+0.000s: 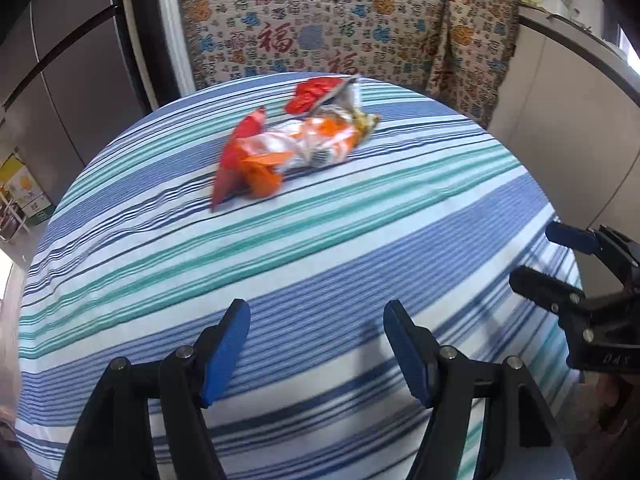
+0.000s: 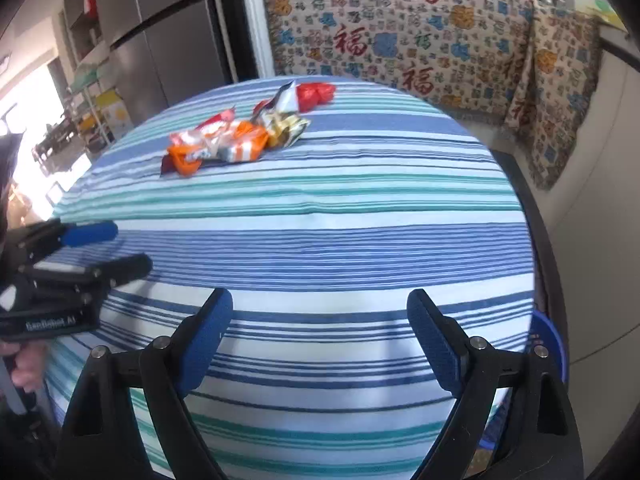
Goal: Collect trash
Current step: 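Swing both open grippers back over the table and close the left gripper on the red candy wrapper, then grasp the orange-and-white bag with the right gripper while the left gripper holds the red wrapper, then carry the red wrapper and orange-and-white bag over the blue wastebasket with both grippers, then open both grippers to drop the wrapper and bag into the basket, then swing both grippers back over the table and close the right gripper on the white snack wrapper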
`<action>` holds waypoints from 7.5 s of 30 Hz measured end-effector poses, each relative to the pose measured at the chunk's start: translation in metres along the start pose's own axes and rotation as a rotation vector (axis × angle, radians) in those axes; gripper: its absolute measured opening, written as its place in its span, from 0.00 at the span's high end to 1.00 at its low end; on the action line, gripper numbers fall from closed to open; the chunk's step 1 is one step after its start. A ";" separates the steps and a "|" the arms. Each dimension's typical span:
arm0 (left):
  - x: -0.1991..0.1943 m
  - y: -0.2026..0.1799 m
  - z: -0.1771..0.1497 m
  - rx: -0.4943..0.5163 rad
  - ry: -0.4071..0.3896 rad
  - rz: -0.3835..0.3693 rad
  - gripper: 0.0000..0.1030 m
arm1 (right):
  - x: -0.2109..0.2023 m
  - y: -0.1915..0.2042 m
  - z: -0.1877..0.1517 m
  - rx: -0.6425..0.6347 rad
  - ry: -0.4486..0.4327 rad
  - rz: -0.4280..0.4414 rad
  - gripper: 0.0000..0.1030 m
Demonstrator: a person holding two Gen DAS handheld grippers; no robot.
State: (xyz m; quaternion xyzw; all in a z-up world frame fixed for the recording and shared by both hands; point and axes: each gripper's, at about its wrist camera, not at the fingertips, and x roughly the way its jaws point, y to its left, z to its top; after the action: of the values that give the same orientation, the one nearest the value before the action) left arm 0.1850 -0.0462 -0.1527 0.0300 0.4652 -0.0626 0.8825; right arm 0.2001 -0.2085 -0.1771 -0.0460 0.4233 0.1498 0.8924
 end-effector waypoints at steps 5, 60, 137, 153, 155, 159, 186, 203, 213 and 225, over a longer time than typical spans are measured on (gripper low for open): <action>0.010 0.046 0.006 -0.038 0.008 0.000 0.31 | 0.023 0.020 0.002 -0.029 0.030 -0.018 0.13; 0.002 0.148 -0.013 -0.201 -0.042 0.088 0.25 | 0.121 0.080 0.132 0.636 0.193 0.048 0.06; -0.002 0.139 0.004 -0.041 0.114 -0.067 0.42 | 0.035 -0.005 0.060 0.271 0.328 0.042 0.13; -0.029 0.110 0.010 -0.050 0.047 -0.181 0.84 | -0.007 0.006 0.060 0.198 0.244 0.067 0.55; -0.036 0.094 0.012 -0.033 0.035 -0.209 0.84 | -0.016 0.004 0.057 0.194 0.230 0.070 0.55; -0.050 0.057 0.021 0.005 0.015 -0.278 0.84 | -0.038 -0.011 0.045 0.200 0.209 0.067 0.55; 0.029 -0.334 0.062 0.296 0.155 -0.591 0.84 | -0.096 -0.302 -0.084 0.567 0.150 -0.155 0.54; 0.166 -0.398 0.049 0.262 0.274 -0.499 0.84 | 0.012 -0.393 -0.139 0.766 0.222 -0.062 0.52; 0.171 -0.392 0.054 0.222 0.269 -0.507 0.45 | -0.014 -0.402 -0.138 0.814 0.111 -0.168 0.28; 0.002 -0.280 0.035 0.246 0.110 -0.528 0.42 | -0.120 -0.320 -0.075 0.582 -0.104 -0.348 0.20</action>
State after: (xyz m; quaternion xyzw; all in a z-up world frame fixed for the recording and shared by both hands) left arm 0.1759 -0.3273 -0.1334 0.0181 0.4931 -0.3444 0.7987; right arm 0.1706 -0.5559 -0.1472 0.1468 0.3882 -0.1297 0.9005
